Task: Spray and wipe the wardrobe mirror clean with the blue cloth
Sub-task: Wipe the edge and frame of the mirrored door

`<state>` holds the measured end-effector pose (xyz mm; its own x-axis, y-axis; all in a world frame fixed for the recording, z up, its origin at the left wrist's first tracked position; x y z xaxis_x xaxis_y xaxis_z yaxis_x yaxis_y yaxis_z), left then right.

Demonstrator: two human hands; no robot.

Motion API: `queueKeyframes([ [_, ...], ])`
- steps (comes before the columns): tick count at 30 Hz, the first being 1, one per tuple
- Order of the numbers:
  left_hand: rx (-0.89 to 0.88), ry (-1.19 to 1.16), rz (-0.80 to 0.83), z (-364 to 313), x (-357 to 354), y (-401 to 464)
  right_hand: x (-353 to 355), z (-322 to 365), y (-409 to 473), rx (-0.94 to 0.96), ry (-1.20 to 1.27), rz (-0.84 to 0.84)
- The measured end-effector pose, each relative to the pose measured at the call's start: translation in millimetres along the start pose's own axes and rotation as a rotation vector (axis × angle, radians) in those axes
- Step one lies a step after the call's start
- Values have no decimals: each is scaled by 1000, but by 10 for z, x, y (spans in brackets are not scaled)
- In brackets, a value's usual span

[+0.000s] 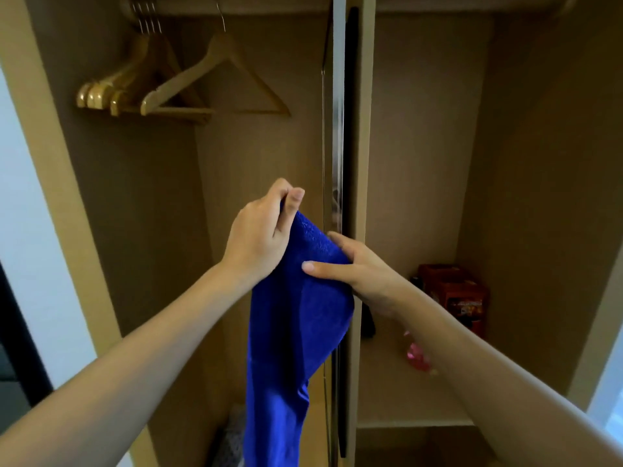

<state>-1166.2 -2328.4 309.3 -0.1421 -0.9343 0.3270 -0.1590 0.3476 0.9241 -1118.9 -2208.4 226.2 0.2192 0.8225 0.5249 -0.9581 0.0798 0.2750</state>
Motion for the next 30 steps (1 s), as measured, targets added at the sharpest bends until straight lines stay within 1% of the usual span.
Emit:
queueKeyframes([
  [3, 72, -68, 32, 49, 26, 195, 174, 77, 37, 8, 28, -43],
  [5, 119, -106, 84, 53, 19, 335, 322, 161, 76, 5, 14, -64],
  [8, 216, -87, 311, 43, -84, 531, 503, 326, 139, 19, -87, -17],
  [10, 304, -50, 448, 61, -107, 651, 670, 460, 184, 44, -136, -35],
  [12, 331, -8, 491, 61, -70, 812, 855, 619, 236, 95, -174, -92],
  [14, 275, 9, 446, 21, -26, 1030, 1055, 779, 307, 141, -200, -172],
  [18, 153, 49, 332, -39, 11, 1509, 1475, 1152, 466, 249, -313, -387],
  [23, 13, 35, 176, -116, 137, 2124, 1957, 1631, 586, 513, -335, -630],
  [25, -35, 62, 89, -164, 202, 2358, 2080, 1846, 651, 600, -437, -720],
  [28, -105, 114, -70, -215, 290, 2623, 2172, 2122, 768, 698, -678, -869],
  [30, -147, 160, -168, -207, 304, 2696, 2168, 2186, 837, 755, -840, -976],
])
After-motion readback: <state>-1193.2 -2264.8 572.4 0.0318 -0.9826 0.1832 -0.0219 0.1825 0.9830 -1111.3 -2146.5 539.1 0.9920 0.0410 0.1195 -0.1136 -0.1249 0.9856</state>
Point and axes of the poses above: each hand's wrist, its own y-axis towards the middle knuckle, its own x-axis out of the back of the hand, z = x × y, the point moved 8 cm from there along y, towards the middle knuckle, and after that the axes turned 15 degrees about -y, right-handed, at the moved point
